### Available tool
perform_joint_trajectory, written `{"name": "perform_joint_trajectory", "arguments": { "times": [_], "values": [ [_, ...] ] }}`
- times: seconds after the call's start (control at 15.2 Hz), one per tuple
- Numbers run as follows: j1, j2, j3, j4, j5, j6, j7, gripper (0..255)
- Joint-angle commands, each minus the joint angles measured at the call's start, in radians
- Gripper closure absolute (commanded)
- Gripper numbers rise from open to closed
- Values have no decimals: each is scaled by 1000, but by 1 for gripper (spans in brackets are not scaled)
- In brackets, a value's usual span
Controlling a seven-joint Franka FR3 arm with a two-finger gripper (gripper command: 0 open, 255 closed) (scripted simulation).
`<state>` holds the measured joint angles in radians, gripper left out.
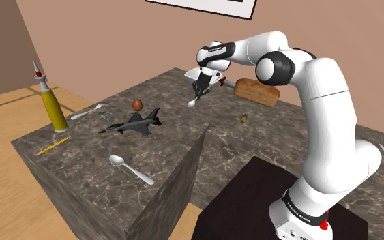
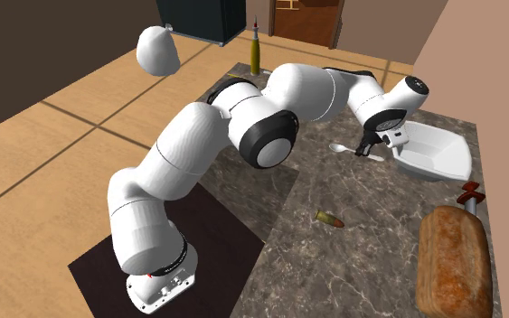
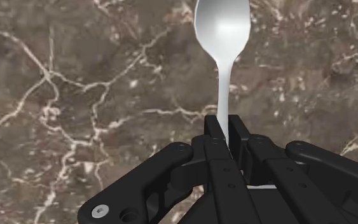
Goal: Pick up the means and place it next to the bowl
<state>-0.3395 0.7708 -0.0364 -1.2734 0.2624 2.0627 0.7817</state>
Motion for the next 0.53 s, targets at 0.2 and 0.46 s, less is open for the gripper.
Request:
{"name": "perform_joint_trajectory", "arguments": {
  "times": [0.2, 0.46],
  "values": [
    [0, 0, 0, -3, 0, 1, -1, 0],
    [0, -1, 0, -4, 0, 1, -1, 0]
  ]
}}
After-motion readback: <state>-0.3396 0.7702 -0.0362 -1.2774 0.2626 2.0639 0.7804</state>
